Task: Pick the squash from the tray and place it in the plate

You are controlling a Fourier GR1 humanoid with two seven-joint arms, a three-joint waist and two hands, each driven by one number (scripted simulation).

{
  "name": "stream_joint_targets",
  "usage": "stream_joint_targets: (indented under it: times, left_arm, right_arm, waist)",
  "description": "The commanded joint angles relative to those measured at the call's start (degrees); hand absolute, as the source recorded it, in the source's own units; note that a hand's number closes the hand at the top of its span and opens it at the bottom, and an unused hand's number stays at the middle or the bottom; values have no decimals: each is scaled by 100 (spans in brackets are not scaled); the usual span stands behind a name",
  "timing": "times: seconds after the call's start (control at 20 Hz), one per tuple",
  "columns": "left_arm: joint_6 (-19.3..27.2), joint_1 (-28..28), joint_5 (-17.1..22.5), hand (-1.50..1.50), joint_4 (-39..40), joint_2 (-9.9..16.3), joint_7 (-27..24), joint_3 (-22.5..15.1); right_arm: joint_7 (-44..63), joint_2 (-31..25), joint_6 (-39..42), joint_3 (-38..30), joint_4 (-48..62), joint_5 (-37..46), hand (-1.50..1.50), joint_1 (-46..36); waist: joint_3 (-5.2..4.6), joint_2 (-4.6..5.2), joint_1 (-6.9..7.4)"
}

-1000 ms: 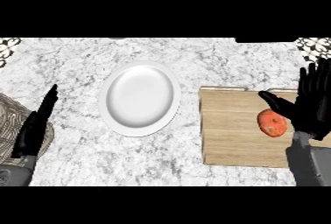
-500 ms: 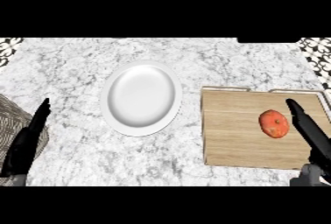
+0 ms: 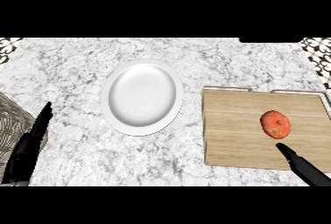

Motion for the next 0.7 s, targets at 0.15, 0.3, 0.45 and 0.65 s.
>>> stream_joint_targets:
  times: [0.15,0.3,0.45,0.65]
  left_arm:
    - [-136,-94,88,0,-259,115,273,142]
    - [-101,26,-76,0,-72,21,43,112]
    - [-237,-190,-28,0,384,-72,-263,250]
    - [-279,124,-60,0,-191,20,101,282]
  right_arm:
    - [2696,-1642,560,-287,-563,493,-150,367]
    - [3742,-1916,814,-189,-679,623,-150,134]
    - [4381,-2344,1364,-292,-412,443,-150,-353]
    - [4758,-2673,2164,-701,-237,-235,-150,-657]
  waist:
    - [-2,33,84]
    - [6,27,98]
    - [9,40,104]
    - [24,5,79]
